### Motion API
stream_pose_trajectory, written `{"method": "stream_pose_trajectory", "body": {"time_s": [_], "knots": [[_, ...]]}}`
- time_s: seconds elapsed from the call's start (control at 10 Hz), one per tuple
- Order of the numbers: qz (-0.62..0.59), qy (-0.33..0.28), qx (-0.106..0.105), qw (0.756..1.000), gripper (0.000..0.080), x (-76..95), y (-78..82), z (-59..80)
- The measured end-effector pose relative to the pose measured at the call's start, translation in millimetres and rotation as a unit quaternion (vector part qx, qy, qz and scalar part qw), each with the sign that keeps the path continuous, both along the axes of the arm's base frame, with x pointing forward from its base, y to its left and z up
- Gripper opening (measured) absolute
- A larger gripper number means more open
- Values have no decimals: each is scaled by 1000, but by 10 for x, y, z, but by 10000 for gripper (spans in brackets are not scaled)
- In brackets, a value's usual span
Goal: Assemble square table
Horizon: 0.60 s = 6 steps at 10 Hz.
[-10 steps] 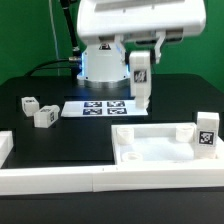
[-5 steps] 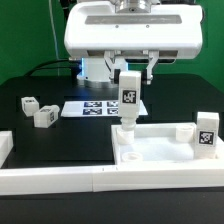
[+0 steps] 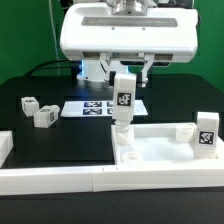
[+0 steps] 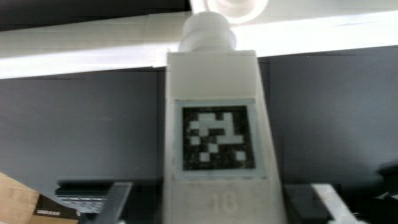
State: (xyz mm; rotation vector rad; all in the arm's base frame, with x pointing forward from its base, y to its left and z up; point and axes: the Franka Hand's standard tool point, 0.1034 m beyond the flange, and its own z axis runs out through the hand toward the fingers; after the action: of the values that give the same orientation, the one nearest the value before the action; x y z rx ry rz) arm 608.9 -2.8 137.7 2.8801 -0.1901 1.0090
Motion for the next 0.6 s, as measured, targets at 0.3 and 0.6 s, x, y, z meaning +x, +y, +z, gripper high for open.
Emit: {"method": "stream_pose_trajectory", "body": {"time_s": [0.3,0.6], "knots": [[4,2,0,1000,291,45,11,-58],[4,19,2,1000,291,24,148,-355]]}}
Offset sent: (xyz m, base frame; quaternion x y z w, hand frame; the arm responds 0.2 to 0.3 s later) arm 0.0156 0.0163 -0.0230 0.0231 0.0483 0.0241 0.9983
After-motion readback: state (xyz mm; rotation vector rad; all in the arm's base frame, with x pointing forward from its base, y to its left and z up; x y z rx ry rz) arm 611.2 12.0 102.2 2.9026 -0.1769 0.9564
